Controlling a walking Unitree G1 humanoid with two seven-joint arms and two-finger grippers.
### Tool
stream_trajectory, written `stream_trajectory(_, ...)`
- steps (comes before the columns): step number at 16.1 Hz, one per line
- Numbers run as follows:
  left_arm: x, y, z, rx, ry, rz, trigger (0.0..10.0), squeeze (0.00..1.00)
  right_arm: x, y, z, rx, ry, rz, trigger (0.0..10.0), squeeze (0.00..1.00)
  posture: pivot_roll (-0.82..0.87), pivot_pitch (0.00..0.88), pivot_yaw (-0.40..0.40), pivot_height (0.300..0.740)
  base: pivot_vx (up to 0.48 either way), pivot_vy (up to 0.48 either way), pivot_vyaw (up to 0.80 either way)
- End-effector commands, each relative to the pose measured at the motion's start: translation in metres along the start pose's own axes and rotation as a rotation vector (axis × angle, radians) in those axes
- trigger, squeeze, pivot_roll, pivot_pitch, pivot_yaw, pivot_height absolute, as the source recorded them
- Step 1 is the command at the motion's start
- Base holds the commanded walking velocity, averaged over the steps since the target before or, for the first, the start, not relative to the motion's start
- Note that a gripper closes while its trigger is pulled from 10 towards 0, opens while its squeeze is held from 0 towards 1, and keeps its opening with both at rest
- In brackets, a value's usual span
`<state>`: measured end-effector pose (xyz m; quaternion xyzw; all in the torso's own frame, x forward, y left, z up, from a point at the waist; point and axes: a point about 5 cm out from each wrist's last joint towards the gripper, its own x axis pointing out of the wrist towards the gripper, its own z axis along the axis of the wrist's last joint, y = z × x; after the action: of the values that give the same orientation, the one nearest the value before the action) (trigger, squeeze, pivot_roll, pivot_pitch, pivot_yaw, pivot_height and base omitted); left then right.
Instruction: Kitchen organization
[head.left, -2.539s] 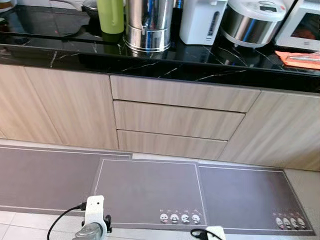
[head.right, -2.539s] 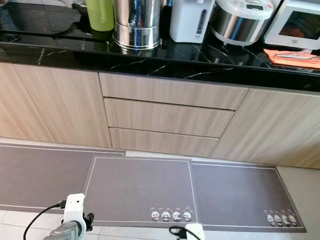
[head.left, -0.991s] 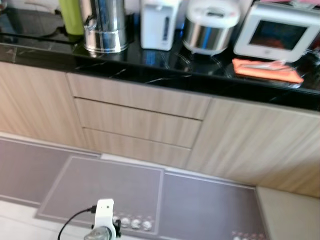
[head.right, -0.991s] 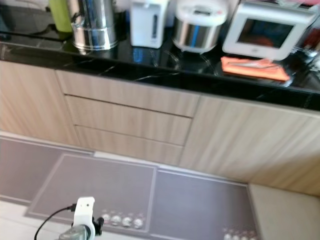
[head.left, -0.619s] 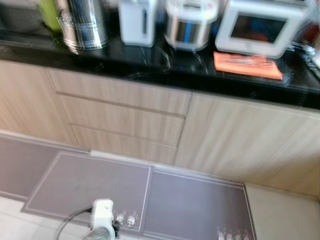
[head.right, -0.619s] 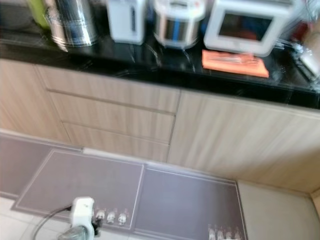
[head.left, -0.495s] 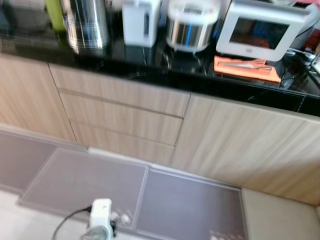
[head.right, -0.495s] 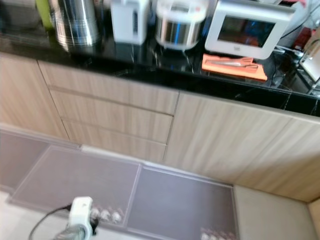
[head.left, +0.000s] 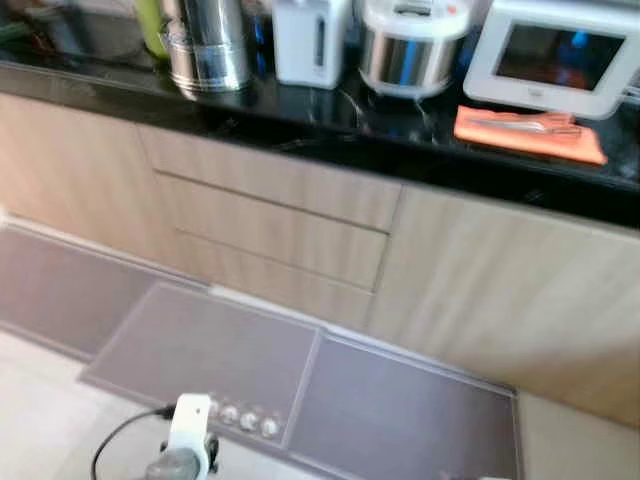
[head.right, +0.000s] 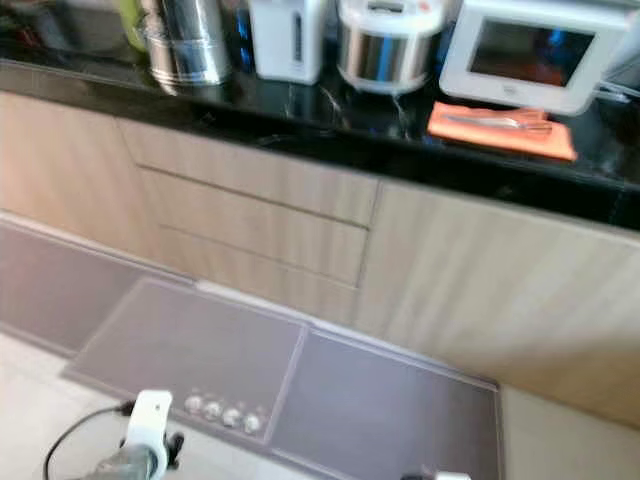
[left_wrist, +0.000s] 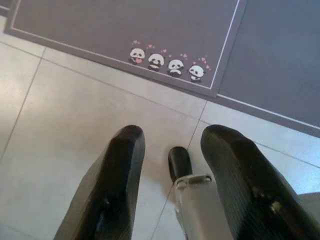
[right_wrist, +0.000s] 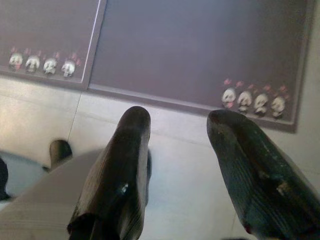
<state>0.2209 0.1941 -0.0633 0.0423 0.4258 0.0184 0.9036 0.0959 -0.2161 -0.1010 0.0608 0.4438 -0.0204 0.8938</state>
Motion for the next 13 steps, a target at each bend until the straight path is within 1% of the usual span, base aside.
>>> stream_trajectory(1, -0.0004, 0.001, -0.0039, 0.024, 0.022, -0.008, 10.0, 0.0, 0.0, 0.0012, -0.0015, 0.019, 0.005, -0.006, 10.0, 0.0, -0.02, 0.0, -0.047, 0.74, 0.0, 0.0, 0.0)
stream_trajectory(3, -0.0002, 0.0042, -0.0014, 0.027, 0.018, -0.001, 10.0, 0.0, 0.0009, 0.0035, -0.0015, 0.025, 0.007, -0.002, 10.0, 0.0, -0.02, 0.0, -0.043, 0.74, 0.0, 0.0, 0.0)
stream_trajectory(7, -0.0001, 0.001, -0.0019, 0.015, 0.015, -0.005, 10.0, 0.0, 0.001, 0.0011, -0.0019, 0.021, 0.026, -0.013, 10.0, 0.0, -0.02, 0.0, -0.055, 0.74, 0.0, 0.0, 0.0)
stream_trajectory(10, -0.0006, 0.0005, -0.0045, 0.0, 0.017, -0.005, 10.0, 0.0, 0.0044, 0.0038, 0.0031, -0.001, 0.03, -0.002, 10.0, 0.0, -0.02, 0.0, -0.062, 0.74, 0.0, 0.0, -0.78)
stream_trajectory(13, -0.0008, 0.0001, -0.0058, -0.004, 0.019, -0.006, 10.0, 0.0, 0.0057, 0.0049, 0.0054, -0.003, 0.028, 0.003, 10.0, 0.0, -0.02, 0.0, -0.065, 0.74, 0.0, 0.0, -0.76)
